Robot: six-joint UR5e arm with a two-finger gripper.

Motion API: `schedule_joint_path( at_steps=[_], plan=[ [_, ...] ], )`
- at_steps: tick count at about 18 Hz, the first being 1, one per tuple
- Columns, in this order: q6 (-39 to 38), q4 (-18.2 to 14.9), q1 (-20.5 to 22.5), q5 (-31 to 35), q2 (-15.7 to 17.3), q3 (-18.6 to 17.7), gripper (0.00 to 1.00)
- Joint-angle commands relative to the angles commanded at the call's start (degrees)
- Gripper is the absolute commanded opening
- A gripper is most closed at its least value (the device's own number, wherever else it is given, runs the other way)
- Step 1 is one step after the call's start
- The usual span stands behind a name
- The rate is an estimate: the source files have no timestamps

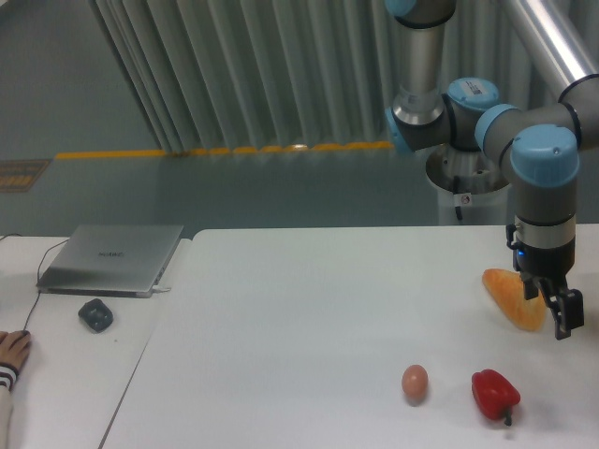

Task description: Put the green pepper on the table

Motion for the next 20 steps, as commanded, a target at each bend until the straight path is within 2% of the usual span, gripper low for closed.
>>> schedule_joint_path(
  at_steps=[4,6,9,10,15,20],
  plan=[
    [-1.67,1.23,4.84,-0.08,0.79,0.53,1.00],
    [-1.94,1.23,5.37,0.44,0.44,2.10,1.00],
    [-0.28,1.41,7.30,3.68,0.62,2.46,1.00],
    [2.69,1.49,8.18,4.13,0.70,2.46,1.00],
    [28.87,1.23,9.07,4.40,-0.09,3.52,1.00],
    [47.86,1.14,10.55,5.10,-2.37,3.96,1.00]
  ],
)
